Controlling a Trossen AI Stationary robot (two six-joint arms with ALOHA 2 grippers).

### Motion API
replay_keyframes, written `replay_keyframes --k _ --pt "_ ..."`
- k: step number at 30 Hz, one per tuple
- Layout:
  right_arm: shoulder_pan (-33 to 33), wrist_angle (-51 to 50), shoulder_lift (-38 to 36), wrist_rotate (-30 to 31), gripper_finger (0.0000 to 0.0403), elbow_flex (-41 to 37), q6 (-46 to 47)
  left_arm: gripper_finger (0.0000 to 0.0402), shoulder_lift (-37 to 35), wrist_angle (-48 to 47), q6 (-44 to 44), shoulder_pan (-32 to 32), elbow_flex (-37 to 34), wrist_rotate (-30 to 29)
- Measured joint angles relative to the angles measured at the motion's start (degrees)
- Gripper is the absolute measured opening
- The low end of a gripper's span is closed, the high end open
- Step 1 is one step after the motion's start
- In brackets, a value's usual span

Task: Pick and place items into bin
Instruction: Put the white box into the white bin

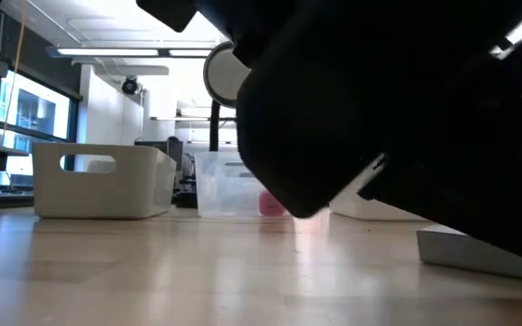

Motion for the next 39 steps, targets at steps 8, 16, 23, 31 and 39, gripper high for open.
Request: replay_keyframes --k 8,16,23,31,39 --pt "-0.1 3.4 0.0 2.6 0.0199 0.1 -0.4 0.0113 -2.0 -8.7 -0.3 0.1 -0.2 -7.4" --pt "-0.3 4.4 0.0 3.8 0.0199 0.1 -0.8 0.0113 -3.3 -12.3 -0.6 0.9 -0.3 -9.9" --pt "-0.3 4.0 0.0 4.4 0.0199 0.1 -0.4 0.0113 -4.0 -14.9 -1.8 1.0 -0.3 -9.9" --pt "-0.3 1.2 -0.1 5.3 0.0199 0.2 1.3 0.0113 -6.0 -14.9 -0.1 1.0 -0.4 -6.4" --pt "-0.3 1.8 -0.1 5.6 0.0199 0.2 0.9 0.0113 -7.6 -17.8 -1.7 0.9 -0.3 -5.5"
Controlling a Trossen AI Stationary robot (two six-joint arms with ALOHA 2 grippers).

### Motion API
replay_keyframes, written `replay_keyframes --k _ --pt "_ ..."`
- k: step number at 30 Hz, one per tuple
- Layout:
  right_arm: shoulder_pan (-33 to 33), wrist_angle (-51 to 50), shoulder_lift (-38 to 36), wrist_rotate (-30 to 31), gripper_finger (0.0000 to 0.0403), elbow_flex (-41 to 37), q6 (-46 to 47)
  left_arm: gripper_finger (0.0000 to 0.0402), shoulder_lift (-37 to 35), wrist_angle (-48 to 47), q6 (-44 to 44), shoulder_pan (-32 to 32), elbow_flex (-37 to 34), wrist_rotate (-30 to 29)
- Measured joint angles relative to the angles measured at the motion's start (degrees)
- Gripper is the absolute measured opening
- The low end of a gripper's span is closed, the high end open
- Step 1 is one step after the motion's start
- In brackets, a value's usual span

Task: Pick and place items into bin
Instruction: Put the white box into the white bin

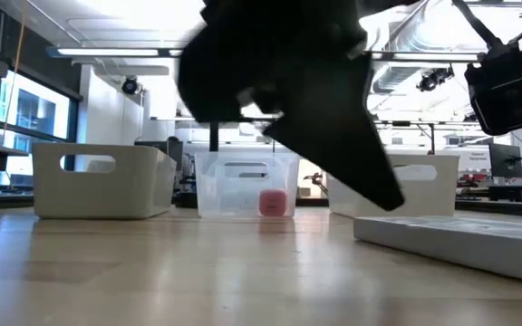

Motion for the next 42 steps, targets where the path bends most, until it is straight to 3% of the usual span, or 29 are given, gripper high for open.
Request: replay_keyframes --k 5,13,22,42 --pt "0.0 0.3 0.0 0.0 0.0199 0.0 0.0 0.0113 -0.3 -5.8 -6.9 0.0 0.0 6.0" --pt "-0.9 4.0 0.0 1.1 0.0199 0.0 -0.5 0.0113 -0.3 -5.9 -15.0 1.1 0.1 7.7" --pt "-2.5 4.0 0.0 1.1 0.0199 0.0 -0.7 0.0113 -0.3 -6.2 -15.4 3.0 0.1 8.8" --pt "-0.8 -8.0 -5.1 -0.1 0.0199 -0.1 1.4 0.0113 -0.2 -4.9 -17.5 2.4 0.1 9.8"
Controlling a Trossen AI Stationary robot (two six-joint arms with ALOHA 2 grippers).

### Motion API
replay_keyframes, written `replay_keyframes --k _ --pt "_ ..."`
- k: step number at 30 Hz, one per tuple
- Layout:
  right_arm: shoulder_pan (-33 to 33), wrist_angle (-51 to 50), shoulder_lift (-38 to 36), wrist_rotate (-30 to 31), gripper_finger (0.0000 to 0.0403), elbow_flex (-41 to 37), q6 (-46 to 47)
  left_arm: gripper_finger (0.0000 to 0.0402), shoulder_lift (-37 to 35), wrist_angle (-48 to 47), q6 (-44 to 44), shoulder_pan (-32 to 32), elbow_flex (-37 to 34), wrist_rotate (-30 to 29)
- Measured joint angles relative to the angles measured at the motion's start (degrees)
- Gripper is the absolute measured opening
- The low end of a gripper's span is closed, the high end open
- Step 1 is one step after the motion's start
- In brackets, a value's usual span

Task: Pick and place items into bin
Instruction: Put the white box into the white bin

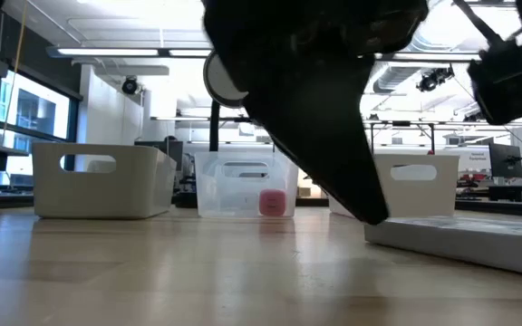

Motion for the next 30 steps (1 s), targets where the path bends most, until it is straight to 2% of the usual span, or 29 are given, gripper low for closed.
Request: replay_keyframes --k 6,14,20,30 --pt "0.4 -1.7 0.0 -0.2 0.0199 0.0 0.5 0.0113 0.9 4.6 -3.2 -0.3 0.2 2.6" --pt "0.4 -0.9 1.4 -0.1 0.0199 0.0 0.7 0.0113 2.2 5.0 -5.4 -0.8 0.0 3.7" --pt "0.4 2.0 4.2 -0.8 0.0199 0.0 1.2 0.0113 2.8 5.7 -6.1 -0.8 0.0 3.6" --pt "-1.0 6.1 4.3 1.0 0.0199 0.0 0.0 0.0113 2.9 5.4 -5.3 -0.6 0.0 1.9"
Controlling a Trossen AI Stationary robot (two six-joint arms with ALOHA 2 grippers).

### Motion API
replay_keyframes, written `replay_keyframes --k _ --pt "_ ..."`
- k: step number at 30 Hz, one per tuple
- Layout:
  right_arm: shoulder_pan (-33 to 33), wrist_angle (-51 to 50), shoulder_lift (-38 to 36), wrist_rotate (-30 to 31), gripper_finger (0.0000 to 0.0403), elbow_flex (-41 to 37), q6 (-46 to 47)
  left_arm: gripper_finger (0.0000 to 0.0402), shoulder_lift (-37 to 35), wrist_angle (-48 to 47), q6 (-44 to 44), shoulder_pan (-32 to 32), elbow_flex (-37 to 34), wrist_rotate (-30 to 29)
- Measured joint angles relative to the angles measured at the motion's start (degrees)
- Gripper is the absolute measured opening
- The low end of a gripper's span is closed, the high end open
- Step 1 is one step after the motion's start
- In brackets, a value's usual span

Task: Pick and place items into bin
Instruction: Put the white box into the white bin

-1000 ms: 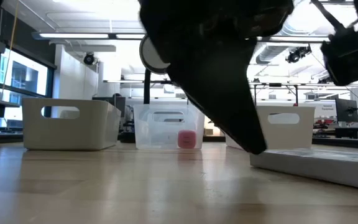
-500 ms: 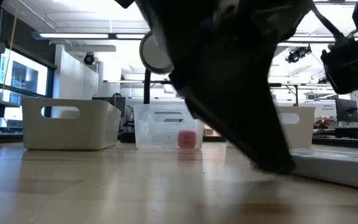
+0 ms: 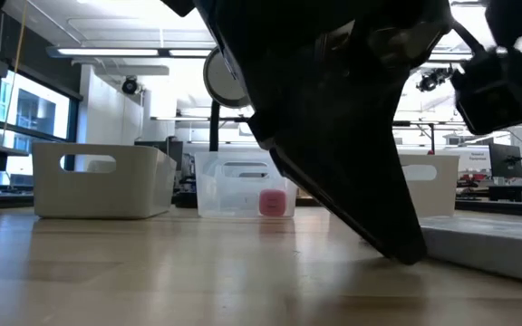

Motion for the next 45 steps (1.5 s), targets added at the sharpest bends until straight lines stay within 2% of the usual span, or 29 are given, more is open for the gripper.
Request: replay_keyframes --k 5,18,26,45 --pt "-0.7 2.7 0.0 0.6 0.0199 0.0 -1.0 0.0113 0.0 -0.7 0.3 0.0 0.0 -1.3" --pt "-0.8 0.2 0.1 0.1 0.0199 0.0 -0.4 0.0113 0.0 -1.1 1.4 -0.1 0.0 -4.5" --pt "-0.9 5.7 4.5 0.1 0.0199 0.2 0.1 0.0113 0.0 -1.9 2.3 0.0 0.0 -6.4" --pt "-0.3 6.0 3.5 3.0 0.0199 -0.1 -1.0 0.0113 0.3 -3.1 2.7 -0.1 0.1 -6.6"
